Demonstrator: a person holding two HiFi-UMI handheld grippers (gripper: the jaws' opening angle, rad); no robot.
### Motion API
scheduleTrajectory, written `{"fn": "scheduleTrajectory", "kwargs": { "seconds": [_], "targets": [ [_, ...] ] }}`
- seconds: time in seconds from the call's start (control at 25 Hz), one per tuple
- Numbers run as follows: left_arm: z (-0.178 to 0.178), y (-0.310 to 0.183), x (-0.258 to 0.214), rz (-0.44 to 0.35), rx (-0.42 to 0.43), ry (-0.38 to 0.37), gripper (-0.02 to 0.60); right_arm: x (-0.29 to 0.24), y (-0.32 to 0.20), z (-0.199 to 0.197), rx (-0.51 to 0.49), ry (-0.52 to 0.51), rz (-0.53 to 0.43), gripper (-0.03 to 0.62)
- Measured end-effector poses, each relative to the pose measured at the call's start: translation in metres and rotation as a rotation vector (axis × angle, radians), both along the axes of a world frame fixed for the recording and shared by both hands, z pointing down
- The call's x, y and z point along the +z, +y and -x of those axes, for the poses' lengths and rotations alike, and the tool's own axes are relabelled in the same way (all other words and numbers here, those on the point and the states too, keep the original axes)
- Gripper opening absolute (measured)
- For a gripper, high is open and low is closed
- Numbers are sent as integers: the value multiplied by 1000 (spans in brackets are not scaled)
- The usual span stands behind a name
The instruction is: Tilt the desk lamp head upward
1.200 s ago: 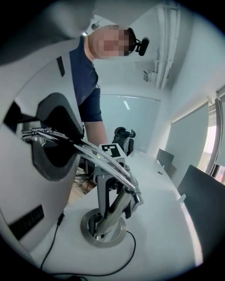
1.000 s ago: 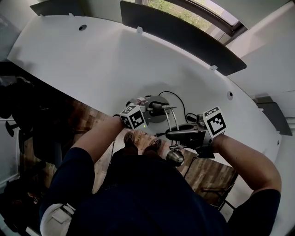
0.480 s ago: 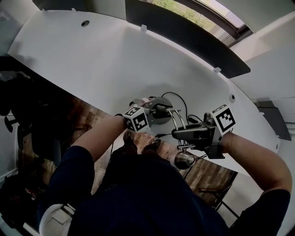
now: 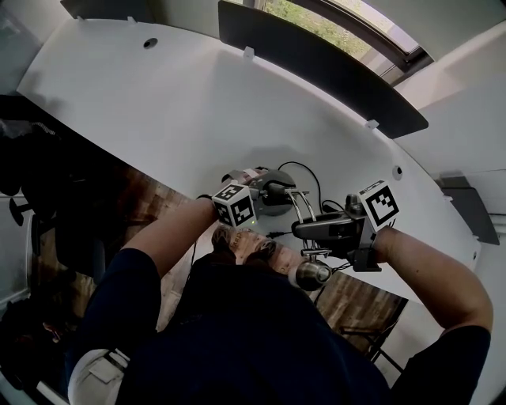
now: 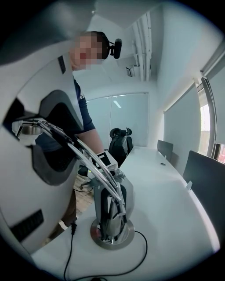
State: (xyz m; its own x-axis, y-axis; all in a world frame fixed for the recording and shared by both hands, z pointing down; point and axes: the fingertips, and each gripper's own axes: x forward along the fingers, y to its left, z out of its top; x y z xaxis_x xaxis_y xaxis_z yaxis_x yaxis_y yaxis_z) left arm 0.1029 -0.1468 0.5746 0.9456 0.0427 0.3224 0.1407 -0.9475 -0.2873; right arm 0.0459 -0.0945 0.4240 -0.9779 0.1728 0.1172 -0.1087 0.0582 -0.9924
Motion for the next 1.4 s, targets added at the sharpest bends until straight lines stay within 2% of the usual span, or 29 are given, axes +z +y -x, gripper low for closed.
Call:
{"fn": "scheduleTrajectory", "kwargs": {
  "seconds": [0.24, 0.28, 0.32, 0.36, 0.48, 0.6, 0.8, 0.88, 0.96, 1.16, 1.32, 1.4],
  "targets": [
    [-3, 2, 4, -105, 21, -116, 179, 1, -2, -2, 49, -33, -82, 159],
    [-2, 2, 3, -121, 23, -136, 185, 0, -3, -2, 67, -42, -101, 205],
    [0, 1, 1, -131, 18, -145, 189, -1, -4, -3, 85, -54, -124, 269],
    [2, 0, -4, -136, 8, -142, 193, -3, -6, -5, 105, -69, -150, 295],
    [13, -7, -21, -135, -53, -118, 206, -9, -10, -21, 201, -117, -189, 305],
    [29, -7, -39, -66, -153, -94, 206, -14, -10, -40, 323, -173, -224, 308],
    [54, -2, -60, 121, -374, -15, 206, -10, -17, -75, 611, -125, -431, 307],
    [60, 7, -67, 156, -415, 0, 206, -3, -17, -86, 702, -65, -523, 280],
    [62, 19, -78, 169, -433, 10, 204, 6, -11, -91, 762, -4, -594, 224],
    [57, 40, -119, 243, -480, 114, 196, 14, 1, -92, 841, 120, -777, 112],
    [64, 45, -135, 301, -540, 163, 120, 8, 6, -90, 863, 237, -959, 50],
    [66, 48, -143, 311, -549, 185, 94, 7, 7, -92, 875, 282, -1001, 36]
  ]
}}
